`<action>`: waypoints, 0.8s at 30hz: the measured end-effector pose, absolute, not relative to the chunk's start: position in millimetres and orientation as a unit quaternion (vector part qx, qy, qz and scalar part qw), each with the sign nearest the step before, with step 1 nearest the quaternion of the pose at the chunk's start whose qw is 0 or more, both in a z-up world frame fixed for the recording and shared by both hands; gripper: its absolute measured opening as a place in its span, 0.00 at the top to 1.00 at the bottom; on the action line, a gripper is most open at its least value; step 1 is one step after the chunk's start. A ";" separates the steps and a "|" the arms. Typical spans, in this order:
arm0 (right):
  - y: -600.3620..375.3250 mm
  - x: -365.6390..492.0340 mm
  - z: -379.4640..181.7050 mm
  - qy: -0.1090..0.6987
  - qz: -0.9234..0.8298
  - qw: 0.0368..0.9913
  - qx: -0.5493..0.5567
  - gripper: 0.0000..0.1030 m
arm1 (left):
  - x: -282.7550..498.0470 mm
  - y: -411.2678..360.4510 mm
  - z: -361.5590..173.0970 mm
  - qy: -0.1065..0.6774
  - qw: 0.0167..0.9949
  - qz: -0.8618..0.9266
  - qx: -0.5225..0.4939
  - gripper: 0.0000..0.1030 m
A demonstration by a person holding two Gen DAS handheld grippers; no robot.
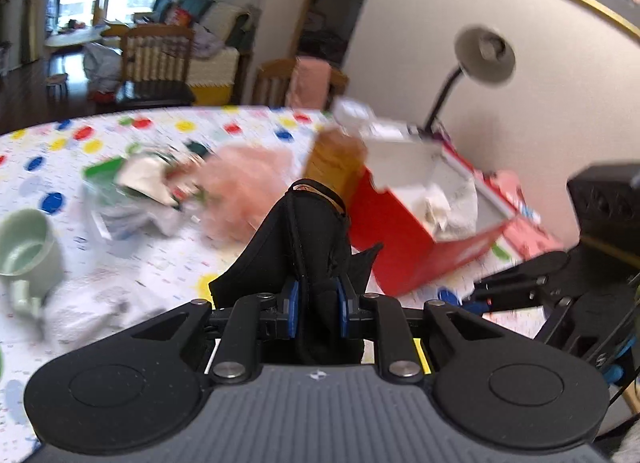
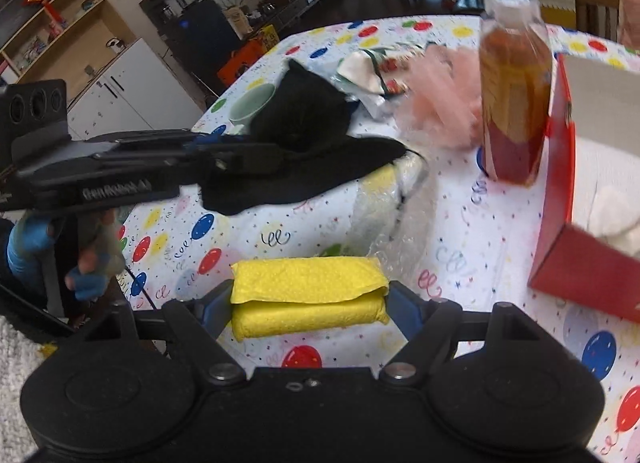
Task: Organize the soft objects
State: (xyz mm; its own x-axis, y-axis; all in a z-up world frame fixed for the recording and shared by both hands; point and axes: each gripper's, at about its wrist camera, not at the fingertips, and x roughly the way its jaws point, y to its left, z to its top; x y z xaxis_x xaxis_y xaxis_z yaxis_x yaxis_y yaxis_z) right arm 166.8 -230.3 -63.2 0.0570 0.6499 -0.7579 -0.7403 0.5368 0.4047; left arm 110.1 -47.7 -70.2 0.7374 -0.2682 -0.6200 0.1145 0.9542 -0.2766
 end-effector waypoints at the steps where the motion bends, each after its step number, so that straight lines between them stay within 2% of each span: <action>1: -232.2 167.0 -65.0 0.493 0.479 0.725 -0.044 0.23 | 115.0 -53.9 -77.0 0.357 0.922 -0.107 -0.105 0.82; 7: -237.3 167.3 -68.2 0.491 0.472 0.730 -0.064 0.23 | 135.0 -70.2 -122.7 0.415 0.899 -0.103 -0.098 0.82; 10: -245.9 167.8 -64.9 0.489 0.478 0.728 -0.055 0.23 | 134.5 -71.3 -124.7 0.418 0.897 -0.098 -0.101 0.82; 24: -307.4 203.5 -10.7 0.424 0.446 0.787 -0.039 0.23 | 140.2 -80.2 -44.8 0.362 0.916 -0.137 -0.110 0.82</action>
State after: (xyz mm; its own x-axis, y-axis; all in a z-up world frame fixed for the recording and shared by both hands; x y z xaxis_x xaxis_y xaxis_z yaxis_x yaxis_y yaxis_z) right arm 203.5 -307.4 -10.7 0.2413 0.6699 -0.7021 -0.7353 0.5984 0.3183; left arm 140.2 -80.2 -44.8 0.7008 -0.3311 -0.6318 0.1718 0.9380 -0.3010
